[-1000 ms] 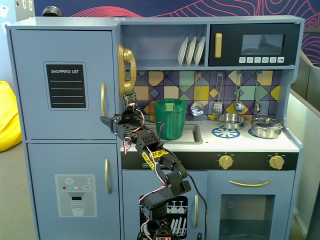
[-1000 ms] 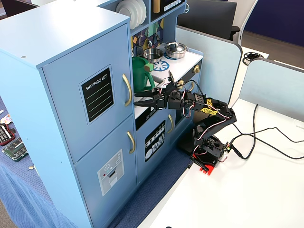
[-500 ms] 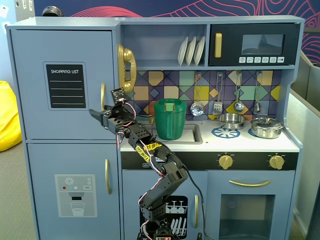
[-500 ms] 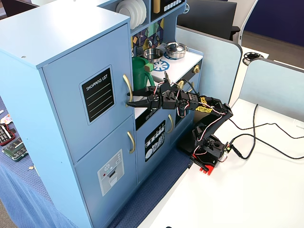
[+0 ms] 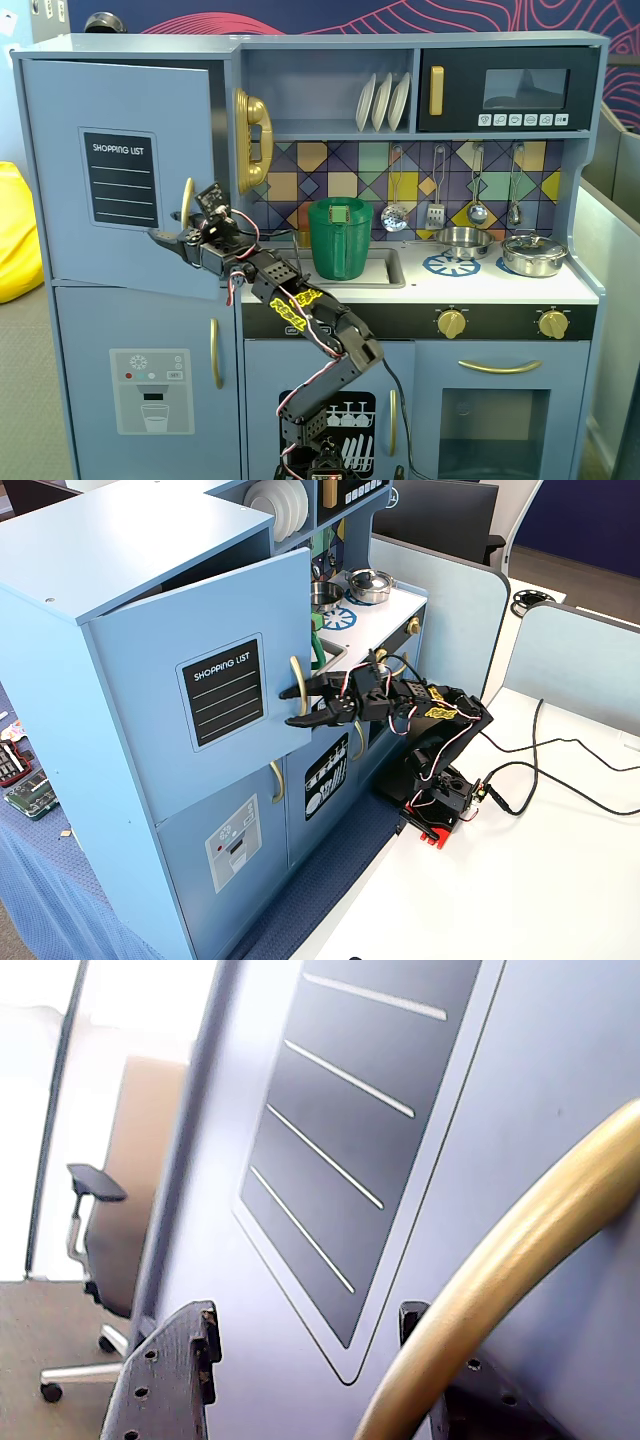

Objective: Open the left cabinet door

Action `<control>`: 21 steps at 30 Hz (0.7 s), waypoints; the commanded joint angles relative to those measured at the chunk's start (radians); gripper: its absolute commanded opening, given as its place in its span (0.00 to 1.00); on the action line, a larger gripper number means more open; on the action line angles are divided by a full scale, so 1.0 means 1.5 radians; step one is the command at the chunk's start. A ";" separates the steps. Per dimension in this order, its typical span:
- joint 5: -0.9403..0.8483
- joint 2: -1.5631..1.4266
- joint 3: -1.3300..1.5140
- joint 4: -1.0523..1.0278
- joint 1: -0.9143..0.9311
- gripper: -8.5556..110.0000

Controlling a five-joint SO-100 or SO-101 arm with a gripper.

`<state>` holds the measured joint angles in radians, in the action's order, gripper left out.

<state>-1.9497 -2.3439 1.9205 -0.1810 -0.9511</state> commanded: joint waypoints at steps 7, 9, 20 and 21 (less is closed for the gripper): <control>0.003 -0.145 0.077 -0.025 0.004 0.19; 0.014 -0.179 0.094 -0.053 0.018 0.19; 0.079 -0.289 0.119 -0.183 0.108 0.19; 0.087 -0.295 0.117 -0.195 0.120 0.19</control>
<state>-1.8623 -2.7428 2.1092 -0.4218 -0.8360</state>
